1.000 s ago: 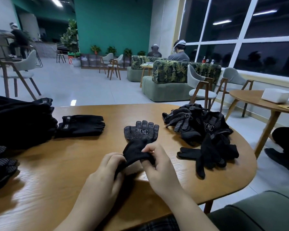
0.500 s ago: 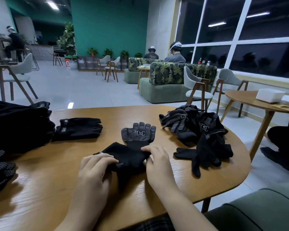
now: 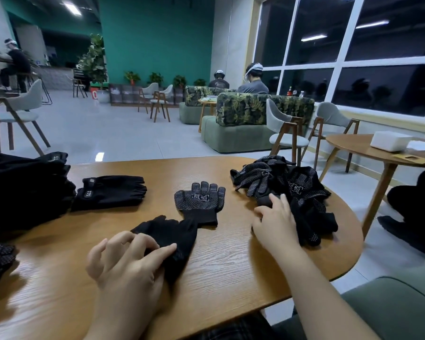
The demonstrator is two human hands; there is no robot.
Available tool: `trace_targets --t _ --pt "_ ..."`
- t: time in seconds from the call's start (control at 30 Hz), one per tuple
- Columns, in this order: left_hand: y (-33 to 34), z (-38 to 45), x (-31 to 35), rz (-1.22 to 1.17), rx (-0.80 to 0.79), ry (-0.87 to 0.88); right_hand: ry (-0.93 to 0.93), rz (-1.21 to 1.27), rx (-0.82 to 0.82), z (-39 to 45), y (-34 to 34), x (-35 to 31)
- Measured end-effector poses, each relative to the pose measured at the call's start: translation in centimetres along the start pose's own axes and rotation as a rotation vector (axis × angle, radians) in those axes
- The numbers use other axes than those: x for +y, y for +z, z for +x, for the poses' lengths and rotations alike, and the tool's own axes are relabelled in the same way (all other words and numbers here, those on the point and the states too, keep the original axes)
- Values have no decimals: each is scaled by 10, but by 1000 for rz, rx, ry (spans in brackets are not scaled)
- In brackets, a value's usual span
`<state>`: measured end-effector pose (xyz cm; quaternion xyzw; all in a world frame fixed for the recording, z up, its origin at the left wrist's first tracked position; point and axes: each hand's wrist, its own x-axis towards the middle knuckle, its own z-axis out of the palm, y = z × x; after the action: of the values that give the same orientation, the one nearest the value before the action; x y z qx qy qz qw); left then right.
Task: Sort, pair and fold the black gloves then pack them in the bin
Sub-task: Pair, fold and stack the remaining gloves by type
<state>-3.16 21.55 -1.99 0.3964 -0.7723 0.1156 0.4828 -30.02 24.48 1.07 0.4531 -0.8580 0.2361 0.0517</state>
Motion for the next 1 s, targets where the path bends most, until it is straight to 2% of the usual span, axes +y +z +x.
trace_targets --t 0.1,0.17,0.23,0.37,0.53,0.63,0.77,0.87,1.0 --pt "3 2 -2 21 -3 47 41 -119 -131 22 3 8" --pt "8 2 -7 16 -72 89 65 -171 -152 28 11 10" --pt "12 1 -13 26 -185 121 53 -172 -85 26 19 10" --pt "14 3 -15 33 -416 79 49 -54 94 22 19 8" --pt "15 2 -11 23 -383 14 -80 227 307 21 18 13" --pt "15 1 -8 1 -362 -39 -212 307 403 20 17 11" --pt "12 2 -7 32 -421 -48 -362 329 529 17 14 6" --pt "11 3 -8 57 -428 -78 -435 411 488 11 11 1" --pt "5 5 -3 118 -418 -116 -433 553 379 -5 8 -13"
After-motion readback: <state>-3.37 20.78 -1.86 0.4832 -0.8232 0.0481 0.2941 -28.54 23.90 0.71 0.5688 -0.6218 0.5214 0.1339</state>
